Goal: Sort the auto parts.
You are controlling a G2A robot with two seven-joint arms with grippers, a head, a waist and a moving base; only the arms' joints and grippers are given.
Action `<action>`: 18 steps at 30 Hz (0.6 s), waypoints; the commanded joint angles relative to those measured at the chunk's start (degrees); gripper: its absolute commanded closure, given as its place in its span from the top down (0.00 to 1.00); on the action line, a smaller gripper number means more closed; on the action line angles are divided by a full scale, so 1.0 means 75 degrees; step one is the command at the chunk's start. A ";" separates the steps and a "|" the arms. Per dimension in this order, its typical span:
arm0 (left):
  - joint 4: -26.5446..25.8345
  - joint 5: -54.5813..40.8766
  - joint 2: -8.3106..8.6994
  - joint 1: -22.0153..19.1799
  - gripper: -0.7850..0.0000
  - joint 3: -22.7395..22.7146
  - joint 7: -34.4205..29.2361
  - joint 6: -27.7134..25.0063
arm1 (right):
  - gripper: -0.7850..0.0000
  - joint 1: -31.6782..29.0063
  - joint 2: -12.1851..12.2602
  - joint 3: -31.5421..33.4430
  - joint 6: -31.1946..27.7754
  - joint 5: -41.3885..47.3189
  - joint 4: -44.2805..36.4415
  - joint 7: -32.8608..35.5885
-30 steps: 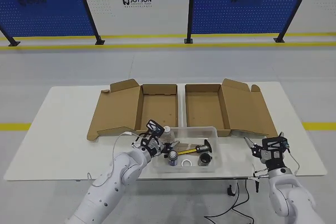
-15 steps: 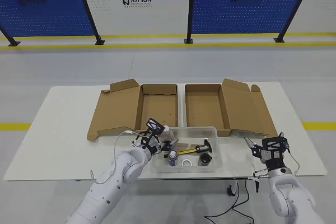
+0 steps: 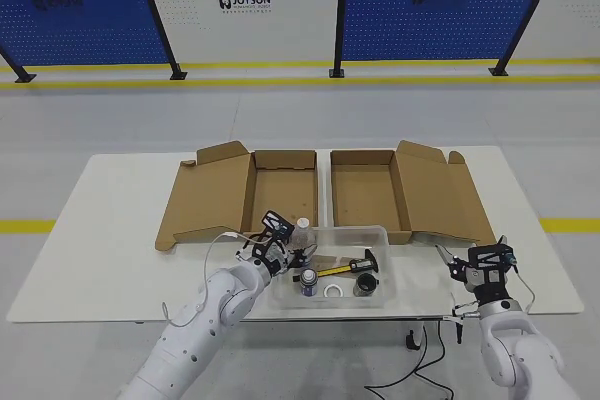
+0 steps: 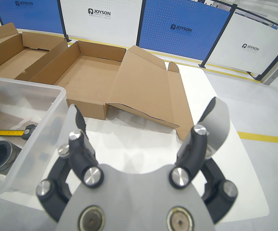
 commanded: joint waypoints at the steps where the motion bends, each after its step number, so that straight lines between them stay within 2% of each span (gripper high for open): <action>1: 0.0015 0.0003 -0.0007 -0.0006 0.47 0.0005 -0.0011 -0.0001 | 1.00 0.0000 0.0000 0.0000 0.0000 0.0000 0.0000 0.0000; 5: 0.0045 0.0023 -0.0019 -0.0016 0.47 0.0008 -0.0024 -0.0014 | 1.00 0.0000 0.0000 0.0000 0.0000 0.0000 0.0000 0.0000; 7: 0.0063 0.0037 -0.0023 -0.0018 0.44 0.0002 -0.0011 -0.0024 | 1.00 0.0000 0.0000 0.0000 0.0000 0.0000 0.0000 0.0000; 9: 0.0079 0.0043 -0.0025 -0.0021 0.31 -0.0009 -0.0002 -0.0037 | 1.00 0.0000 0.0000 0.0000 0.0000 0.0000 0.0000 0.0000; 12: 0.0085 0.0071 -0.0028 -0.0020 0.00 -0.0023 0.0017 -0.0055 | 1.00 0.0000 0.0000 0.0000 0.0000 0.0000 0.0000 0.0000; 18: 0.0070 0.0179 -0.0014 0.0024 0.00 -0.0081 0.0085 -0.0168 | 1.00 0.0000 0.0000 0.0000 0.0000 0.0000 0.0000 0.0000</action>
